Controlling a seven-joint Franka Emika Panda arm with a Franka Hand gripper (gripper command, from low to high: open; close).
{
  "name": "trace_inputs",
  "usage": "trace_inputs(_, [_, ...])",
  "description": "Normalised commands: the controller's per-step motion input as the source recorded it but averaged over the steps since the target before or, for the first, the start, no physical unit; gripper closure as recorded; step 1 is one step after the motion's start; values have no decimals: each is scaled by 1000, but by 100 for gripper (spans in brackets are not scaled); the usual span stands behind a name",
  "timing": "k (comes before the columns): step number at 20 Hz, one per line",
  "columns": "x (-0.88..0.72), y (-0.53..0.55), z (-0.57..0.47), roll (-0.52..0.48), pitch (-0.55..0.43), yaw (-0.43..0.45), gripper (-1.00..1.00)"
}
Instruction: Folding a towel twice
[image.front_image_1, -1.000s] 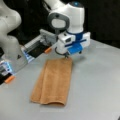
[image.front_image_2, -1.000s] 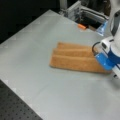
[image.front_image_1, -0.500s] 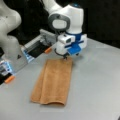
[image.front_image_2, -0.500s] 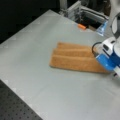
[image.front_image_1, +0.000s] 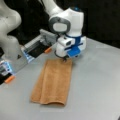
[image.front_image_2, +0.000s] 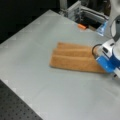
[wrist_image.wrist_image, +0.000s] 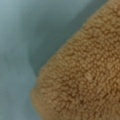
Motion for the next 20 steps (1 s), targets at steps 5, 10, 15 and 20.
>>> trace_inputs(5, [-9,26,-135,-49,-7,-42,-100])
trace_inputs(10, [-97,-45,-182,-103,-43,-37,-100])
trace_inputs(15, [-104,-45,-173,-119,-76,11,100])
trace_inputs(20, [-99,-30,-163,-111,-85,40,100])
